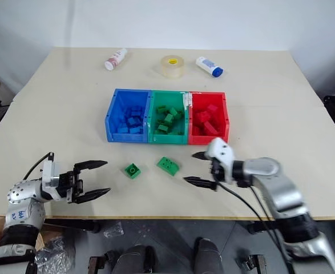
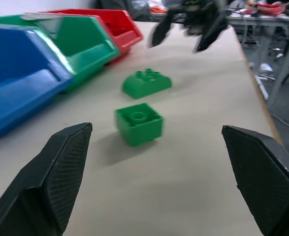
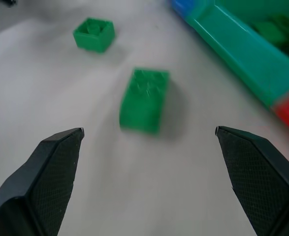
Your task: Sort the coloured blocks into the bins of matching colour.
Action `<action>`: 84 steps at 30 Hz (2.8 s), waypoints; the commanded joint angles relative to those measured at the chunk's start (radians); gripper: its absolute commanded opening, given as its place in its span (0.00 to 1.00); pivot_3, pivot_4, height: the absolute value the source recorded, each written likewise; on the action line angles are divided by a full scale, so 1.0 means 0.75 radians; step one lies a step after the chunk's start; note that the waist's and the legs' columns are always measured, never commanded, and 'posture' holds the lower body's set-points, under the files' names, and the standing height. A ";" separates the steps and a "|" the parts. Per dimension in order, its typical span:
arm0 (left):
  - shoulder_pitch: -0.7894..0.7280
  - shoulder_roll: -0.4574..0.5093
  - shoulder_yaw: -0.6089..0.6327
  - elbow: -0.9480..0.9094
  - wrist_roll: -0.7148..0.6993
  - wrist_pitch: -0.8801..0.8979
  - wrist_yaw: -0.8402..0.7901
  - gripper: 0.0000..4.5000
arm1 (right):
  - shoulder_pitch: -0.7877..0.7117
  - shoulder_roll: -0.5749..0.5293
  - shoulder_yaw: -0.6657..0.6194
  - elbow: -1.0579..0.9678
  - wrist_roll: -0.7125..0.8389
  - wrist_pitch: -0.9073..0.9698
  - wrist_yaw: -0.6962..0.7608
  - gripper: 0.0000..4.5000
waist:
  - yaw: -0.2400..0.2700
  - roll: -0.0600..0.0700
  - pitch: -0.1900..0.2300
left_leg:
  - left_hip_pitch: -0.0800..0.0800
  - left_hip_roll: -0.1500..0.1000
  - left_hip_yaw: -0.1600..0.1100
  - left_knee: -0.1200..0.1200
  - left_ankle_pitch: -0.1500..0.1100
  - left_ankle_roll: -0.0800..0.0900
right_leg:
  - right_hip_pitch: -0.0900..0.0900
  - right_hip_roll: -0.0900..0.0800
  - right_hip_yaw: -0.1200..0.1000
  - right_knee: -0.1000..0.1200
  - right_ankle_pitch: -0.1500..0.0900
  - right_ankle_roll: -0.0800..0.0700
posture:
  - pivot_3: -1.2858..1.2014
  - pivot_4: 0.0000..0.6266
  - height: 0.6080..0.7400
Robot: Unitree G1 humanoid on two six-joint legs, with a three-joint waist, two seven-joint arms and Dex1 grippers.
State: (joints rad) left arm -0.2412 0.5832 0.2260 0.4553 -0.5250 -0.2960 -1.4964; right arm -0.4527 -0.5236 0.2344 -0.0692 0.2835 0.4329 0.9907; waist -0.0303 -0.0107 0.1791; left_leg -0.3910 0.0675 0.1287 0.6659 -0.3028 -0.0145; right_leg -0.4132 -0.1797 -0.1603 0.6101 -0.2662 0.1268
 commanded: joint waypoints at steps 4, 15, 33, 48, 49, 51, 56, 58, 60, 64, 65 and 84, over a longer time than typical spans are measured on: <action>0.101 -0.016 0.036 -0.133 -0.036 0.007 0.045 1.00 | -0.072 0.139 0.094 0.155 -0.118 -0.083 -0.076 0.99 | 0.003 0.000 0.000 | 0.000 0.000 0.000 0.000 0.000 0.000 | 0.000 0.000 0.000 0.000 0.000 0.000 | 0.52 0.24 1.00; 0.168 -0.011 0.056 -0.190 -0.047 0.007 0.091 1.00 | -0.109 0.184 -0.003 0.096 -0.070 -0.095 -0.105 0.33 | -0.001 0.000 0.000 | 0.000 0.000 0.000 0.000 0.000 0.000 | 0.000 0.000 0.000 0.001 0.000 0.000 | 0.52 0.24 1.00; 0.080 -0.026 0.028 -0.144 -0.004 0.006 0.114 1.00 | -0.609 0.270 -0.183 0.662 -0.107 -0.348 -0.167 0.89 | -0.010 0.001 0.000 | -0.001 0.000 0.002 -0.002 0.000 0.000 | -0.001 0.000 0.001 0.000 0.000 0.000 | 0.52 0.24 1.00; 0.455 0.034 0.208 -0.493 -0.008 0.035 0.388 1.00 | -0.122 -0.296 -0.244 0.322 0.168 -0.277 0.643 0.99 | -0.010 0.001 0.000 | 0.001 0.001 0.002 -0.001 -0.001 0.000 | -0.001 0.000 0.001 -0.002 0.000 0.000 | 0.52 0.24 1.00; 0.520 0.029 0.246 -0.538 -0.002 0.039 0.435 1.00 | -0.109 -0.320 -0.255 0.359 0.168 -0.296 0.677 0.99 | -0.012 0.001 0.000 | 0.002 0.002 0.002 -0.002 -0.001 0.000 | -0.001 0.000 0.001 -0.002 0.000 0.000 | 0.52 0.24 1.00; 0.652 0.010 0.320 -0.619 0.004 0.043 0.513 1.00 | -0.093 -0.357 -0.271 0.425 0.162 -0.310 0.719 0.99 | -0.020 0.001 0.000 | 0.002 0.002 0.002 -0.002 -0.002 0.000 | -0.001 0.001 0.001 -0.001 0.000 -0.001 | 0.52 0.24 1.00; 0.908 -0.027 0.456 -0.737 -0.041 0.020 0.569 1.00 | -0.104 -0.376 -0.289 0.504 0.169 -0.337 0.763 0.99 | -0.018 0.001 0.000 | 0.002 0.002 0.003 -0.002 -0.003 0.000 | 0.000 0.000 0.001 -0.004 0.000 -0.001 | 0.52 0.24 1.00; 0.953 -0.039 0.479 -0.771 -0.033 0.035 0.607 1.00 | -0.127 -0.363 -0.284 0.520 0.166 -0.340 0.766 0.99 | -0.014 0.001 0.001 | 0.002 0.003 0.003 -0.001 -0.003 0.000 | -0.001 0.000 0.001 -0.008 -0.001 -0.001 | 0.52 0.24 1.00; 0.961 -0.053 0.463 -0.812 -0.015 0.064 0.659 1.00 | -0.156 -0.338 -0.272 0.540 0.158 -0.347 0.759 0.99 | -0.005 0.002 0.001 | 0.002 0.003 0.003 -0.001 -0.006 0.004 | -0.001 0.000 0.001 -0.009 -0.001 -0.001 | 0.52 0.24 1.00; 0.861 -0.058 0.330 -0.866 0.043 0.111 0.716 1.00 | -0.184 -0.291 -0.260 0.527 0.156 -0.348 0.729 0.99 | 0.008 0.003 0.001 | 0.002 0.003 0.003 0.000 -0.007 0.004 | -0.001 0.000 0.001 -0.008 -0.001 -0.001 | 0.52 0.24 1.00; 0.821 -0.059 0.283 -0.880 0.064 0.129 0.735 1.00 | -0.186 -0.282 -0.260 0.516 0.158 -0.345 0.720 0.99 | 0.011 0.003 0.001 | 0.002 0.003 0.003 0.000 -0.006 0.003 | 0.000 0.000 0.001 -0.008 -0.001 -0.001 | 0.52 0.24 1.00; 0.082 -0.168 -0.256 -0.325 0.412 0.147 0.840 0.79 | 0.091 -0.290 -0.415 0.116 0.249 -0.227 0.483 1.00 | 0.015 0.004 0.000 | 0.004 0.002 0.003 0.003 -0.004 0.000 | 0.003 0.000 0.001 -0.001 0.000 0.000 | 0.52 0.24 1.00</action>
State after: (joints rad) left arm -0.1796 0.4630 0.0524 0.1815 -0.2312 -0.1840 -0.8672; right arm -0.3960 -0.7196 -0.0330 0.0615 0.4418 0.2561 1.3658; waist -0.0193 -0.0074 0.1791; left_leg -0.3884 0.0687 0.1312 0.6679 -0.3060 -0.0146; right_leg -0.4111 -0.1795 -0.1596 0.6096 -0.2662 0.1266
